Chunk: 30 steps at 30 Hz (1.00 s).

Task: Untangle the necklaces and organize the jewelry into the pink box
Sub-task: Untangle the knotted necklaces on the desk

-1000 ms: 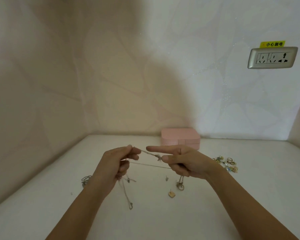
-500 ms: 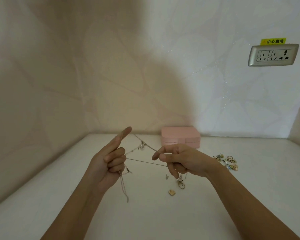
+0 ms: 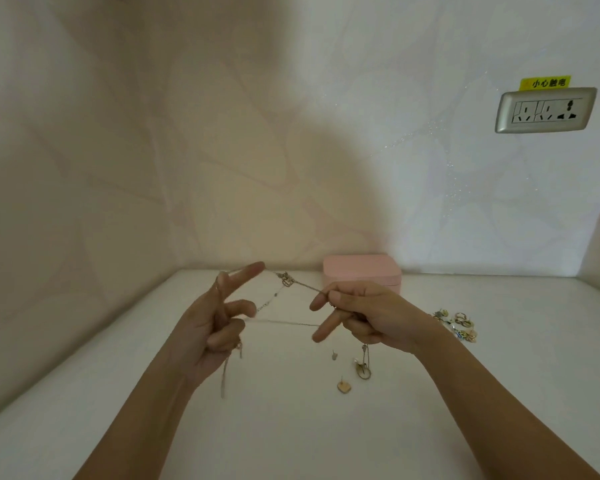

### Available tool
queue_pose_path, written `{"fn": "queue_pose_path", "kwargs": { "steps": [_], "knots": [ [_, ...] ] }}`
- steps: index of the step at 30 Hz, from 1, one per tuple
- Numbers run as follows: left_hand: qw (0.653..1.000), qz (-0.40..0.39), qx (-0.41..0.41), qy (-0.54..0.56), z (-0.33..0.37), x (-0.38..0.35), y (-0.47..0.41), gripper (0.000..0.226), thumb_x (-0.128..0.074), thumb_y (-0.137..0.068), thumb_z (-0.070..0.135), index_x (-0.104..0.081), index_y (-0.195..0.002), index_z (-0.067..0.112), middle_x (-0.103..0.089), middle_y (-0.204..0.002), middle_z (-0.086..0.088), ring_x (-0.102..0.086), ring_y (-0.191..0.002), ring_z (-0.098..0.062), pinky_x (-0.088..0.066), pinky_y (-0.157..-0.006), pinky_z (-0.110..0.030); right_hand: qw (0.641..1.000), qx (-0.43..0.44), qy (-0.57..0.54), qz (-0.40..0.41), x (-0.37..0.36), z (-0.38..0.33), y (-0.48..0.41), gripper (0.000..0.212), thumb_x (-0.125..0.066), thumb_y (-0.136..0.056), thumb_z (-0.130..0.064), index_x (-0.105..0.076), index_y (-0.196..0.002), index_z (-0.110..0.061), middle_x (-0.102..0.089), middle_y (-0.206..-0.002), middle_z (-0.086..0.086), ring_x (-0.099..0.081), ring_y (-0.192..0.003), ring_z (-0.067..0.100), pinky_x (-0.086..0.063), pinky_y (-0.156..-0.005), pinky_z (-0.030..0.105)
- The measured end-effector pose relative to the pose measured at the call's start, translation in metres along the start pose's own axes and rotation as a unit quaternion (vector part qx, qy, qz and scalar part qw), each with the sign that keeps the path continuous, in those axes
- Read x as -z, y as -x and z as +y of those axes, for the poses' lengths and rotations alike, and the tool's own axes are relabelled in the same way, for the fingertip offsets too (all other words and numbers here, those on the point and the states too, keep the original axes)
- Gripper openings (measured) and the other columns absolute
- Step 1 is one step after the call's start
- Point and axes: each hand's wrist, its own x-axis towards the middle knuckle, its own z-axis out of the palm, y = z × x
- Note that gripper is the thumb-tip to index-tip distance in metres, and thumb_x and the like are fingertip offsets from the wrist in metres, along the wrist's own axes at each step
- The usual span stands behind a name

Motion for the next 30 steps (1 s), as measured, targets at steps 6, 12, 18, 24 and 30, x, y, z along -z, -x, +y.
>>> {"fn": "queue_pose_path", "kwargs": {
  "steps": [6,12,18,24,30],
  "knots": [
    [0.983,-0.104,0.111,-0.101,-0.005,-0.011,0.000,0.116,-0.047,-0.030,0.098,-0.052,-0.132,0.042,-0.067,-0.105,-0.013,-0.033,-0.044,-0.008,-0.024,-0.033,-0.012,0.992,0.039,0.085,0.086,0.003,0.008,-0.006,0.028,-0.037,-0.103,-0.019,-0.063,-0.100,-0.009,-0.074,-0.102,0.002,-0.030,-0.037,0.008,-0.037,-0.042,0.020],
    [0.964,-0.150,0.160,-0.151,0.001,-0.001,0.000,0.115,-0.046,-0.041,0.099,-0.070,-0.111,0.010,-0.066,-0.076,-0.016,-0.029,-0.042,-0.010,-0.024,-0.039,-0.017,0.942,0.075,0.221,0.241,0.021,0.010,-0.008,0.029,-0.038,-0.102,-0.010,-0.063,-0.089,-0.005,-0.072,-0.089,-0.002,-0.048,-0.050,-0.004,-0.036,-0.054,0.009],
    [0.911,-0.214,0.213,-0.280,0.004,0.010,0.008,0.110,-0.033,-0.048,0.100,-0.073,-0.101,0.013,-0.068,-0.112,-0.011,-0.058,-0.078,-0.015,-0.045,-0.067,-0.022,0.892,0.057,0.302,0.332,0.055,0.007,0.007,0.029,-0.043,-0.099,-0.014,-0.064,-0.079,-0.021,-0.054,-0.060,-0.004,-0.044,-0.054,0.006,-0.033,-0.052,0.015],
    [0.996,0.025,0.007,-0.090,0.002,0.011,-0.001,0.066,-0.077,-0.042,0.076,-0.071,-0.056,0.012,-0.071,-0.074,-0.007,-0.069,-0.090,-0.018,-0.045,-0.093,-0.039,0.878,0.022,0.318,0.357,0.071,0.006,0.016,0.030,-0.042,-0.099,-0.015,-0.065,-0.080,-0.019,-0.056,-0.065,0.002,-0.054,-0.063,0.012,-0.038,-0.058,0.023],
    [0.985,0.077,0.031,0.150,0.010,0.008,-0.002,0.060,-0.098,-0.030,0.039,-0.076,-0.080,0.013,-0.026,-0.043,0.008,-0.024,-0.032,-0.003,-0.035,-0.029,-0.011,0.903,-0.070,0.350,0.240,0.066,0.003,0.017,0.030,-0.043,-0.099,-0.014,-0.067,-0.081,-0.015,-0.053,-0.057,-0.003,-0.037,-0.037,0.001,-0.029,-0.043,0.012]
  ]
}}
